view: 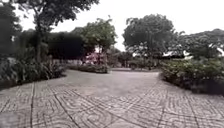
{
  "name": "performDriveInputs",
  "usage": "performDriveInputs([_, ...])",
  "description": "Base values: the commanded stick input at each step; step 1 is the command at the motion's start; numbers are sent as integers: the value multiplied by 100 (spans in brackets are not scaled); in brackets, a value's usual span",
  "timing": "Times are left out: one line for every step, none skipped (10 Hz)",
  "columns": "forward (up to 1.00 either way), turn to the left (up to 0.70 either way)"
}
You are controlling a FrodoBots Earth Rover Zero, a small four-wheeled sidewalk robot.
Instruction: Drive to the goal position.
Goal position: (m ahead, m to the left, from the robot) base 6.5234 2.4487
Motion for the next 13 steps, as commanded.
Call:
performDriveInputs([100,27])
performDriveInputs([100,27])
performDriveInputs([100,20])
performDriveInputs([100,0])
performDriveInputs([100,0])
performDriveInputs([100,8])
performDriveInputs([100,20])
performDriveInputs([100,27])
performDriveInputs([100,17])
performDriveInputs([100,3])
performDriveInputs([100,4])
performDriveInputs([100,26])
performDriveInputs([100,24])
